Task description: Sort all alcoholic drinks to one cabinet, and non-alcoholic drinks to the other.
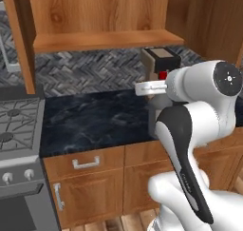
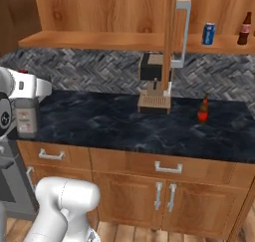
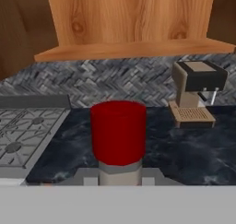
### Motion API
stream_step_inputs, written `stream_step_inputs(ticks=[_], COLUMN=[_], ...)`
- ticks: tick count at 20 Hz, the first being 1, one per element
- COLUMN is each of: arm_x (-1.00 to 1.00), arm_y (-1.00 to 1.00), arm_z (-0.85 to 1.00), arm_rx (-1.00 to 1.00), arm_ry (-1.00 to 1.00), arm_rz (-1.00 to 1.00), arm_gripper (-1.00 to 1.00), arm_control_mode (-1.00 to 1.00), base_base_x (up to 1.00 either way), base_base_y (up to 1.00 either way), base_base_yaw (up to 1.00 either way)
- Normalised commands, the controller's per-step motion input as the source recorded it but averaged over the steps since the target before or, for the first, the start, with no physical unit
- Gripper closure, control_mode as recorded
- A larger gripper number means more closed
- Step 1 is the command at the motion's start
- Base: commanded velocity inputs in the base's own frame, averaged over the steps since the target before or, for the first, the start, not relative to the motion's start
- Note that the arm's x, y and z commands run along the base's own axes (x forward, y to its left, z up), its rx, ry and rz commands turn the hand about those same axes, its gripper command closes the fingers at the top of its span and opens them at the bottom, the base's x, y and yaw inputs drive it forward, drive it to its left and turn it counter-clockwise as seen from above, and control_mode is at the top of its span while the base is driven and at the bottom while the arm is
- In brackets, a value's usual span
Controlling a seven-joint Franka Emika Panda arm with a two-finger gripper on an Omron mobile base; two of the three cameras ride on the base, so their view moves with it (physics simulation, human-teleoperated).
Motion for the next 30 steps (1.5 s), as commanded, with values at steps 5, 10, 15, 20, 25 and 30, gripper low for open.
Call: stream_step_inputs(ticks=[5,10,15,20,25,30], arm_x=[0.0,0.0,0.0,0.0,0.0,-0.06], arm_y=[0.0,0.0,0.0,0.0,0.0,0.11], arm_z=[0.0,0.0,0.0,0.0,0.0,0.32], arm_rx=[0.0,0.0,0.0,0.0,0.0,0.0], arm_ry=[0.0,0.0,0.0,0.0,0.0,-0.12], arm_rz=[0.0,0.0,0.0,0.0,0.0,0.0], arm_gripper=[1.0,1.0,1.0,1.0,1.0,1.0], arm_control_mode=[1.0,1.0,1.0,1.0,1.0,-1.0], base_base_x=[0.65,0.65,0.67,0.66,0.53,0.02], base_base_y=[0.28,0.22,0.27,0.27,0.36,0.07], base_base_yaw=[-0.05,-0.04,-0.03,-0.03,-0.02,0.0])
